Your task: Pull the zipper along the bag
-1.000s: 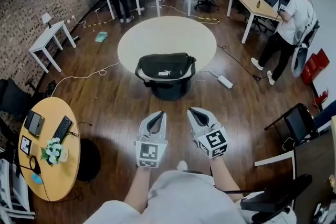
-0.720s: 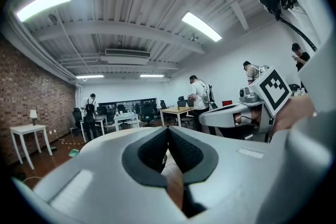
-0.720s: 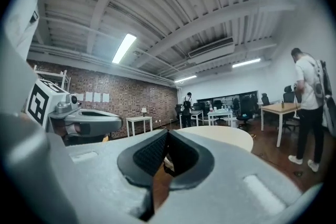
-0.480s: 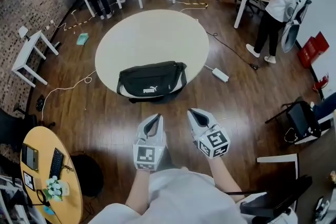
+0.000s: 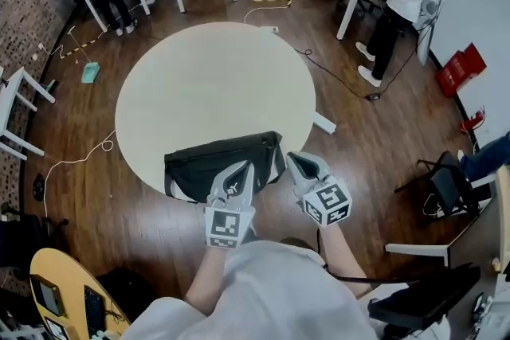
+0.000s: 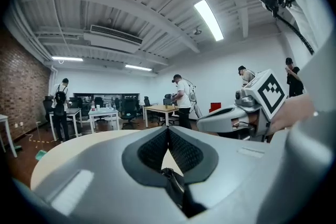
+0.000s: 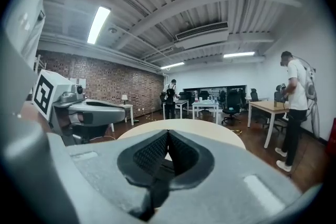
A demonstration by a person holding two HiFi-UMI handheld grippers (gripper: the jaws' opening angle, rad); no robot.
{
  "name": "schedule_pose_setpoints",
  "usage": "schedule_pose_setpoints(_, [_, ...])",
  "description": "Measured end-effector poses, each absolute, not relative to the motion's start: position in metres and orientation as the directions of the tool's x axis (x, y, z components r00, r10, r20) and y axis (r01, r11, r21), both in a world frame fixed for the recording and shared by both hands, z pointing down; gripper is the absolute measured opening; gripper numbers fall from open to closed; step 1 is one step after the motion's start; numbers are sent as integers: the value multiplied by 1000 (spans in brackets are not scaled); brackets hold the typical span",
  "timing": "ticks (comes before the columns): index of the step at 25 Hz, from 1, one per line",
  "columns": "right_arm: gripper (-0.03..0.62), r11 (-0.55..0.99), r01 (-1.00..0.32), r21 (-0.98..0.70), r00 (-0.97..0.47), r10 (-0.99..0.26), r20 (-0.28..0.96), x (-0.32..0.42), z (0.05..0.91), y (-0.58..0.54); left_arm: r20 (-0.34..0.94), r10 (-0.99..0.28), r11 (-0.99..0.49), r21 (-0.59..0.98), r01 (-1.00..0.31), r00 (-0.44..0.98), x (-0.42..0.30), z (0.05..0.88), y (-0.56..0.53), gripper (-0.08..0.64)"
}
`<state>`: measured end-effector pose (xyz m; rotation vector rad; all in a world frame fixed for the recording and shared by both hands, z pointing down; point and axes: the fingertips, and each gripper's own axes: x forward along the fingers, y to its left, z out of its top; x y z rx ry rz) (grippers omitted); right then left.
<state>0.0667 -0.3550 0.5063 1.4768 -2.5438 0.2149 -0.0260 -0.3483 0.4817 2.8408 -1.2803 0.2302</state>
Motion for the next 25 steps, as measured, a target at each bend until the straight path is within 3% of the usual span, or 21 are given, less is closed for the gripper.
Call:
schedule_pose_setpoints(10, [-11,453,-886,-101,-450,-785,426,113,573,-471,294,-669,-711,15,-703,683,-2,534,-439,17])
schedule_pose_setpoints(18, [-11,744,-647,-168,-601,-362,712,107,695,-522,504,-602,-697,46,-715,620,44,592,-458,38])
schedule_pose_setpoints(22, [-11,839,-478,-261,-563,-65,824,91,770,-517,632,-556,-737,-76,-671,540,63,635,-459,168])
schedule_pose_setpoints(25, [-11,845,-426,-324,-530,57,846,85,804,-516,700,-531,-772,-167,-613,478,77,669,-465,234])
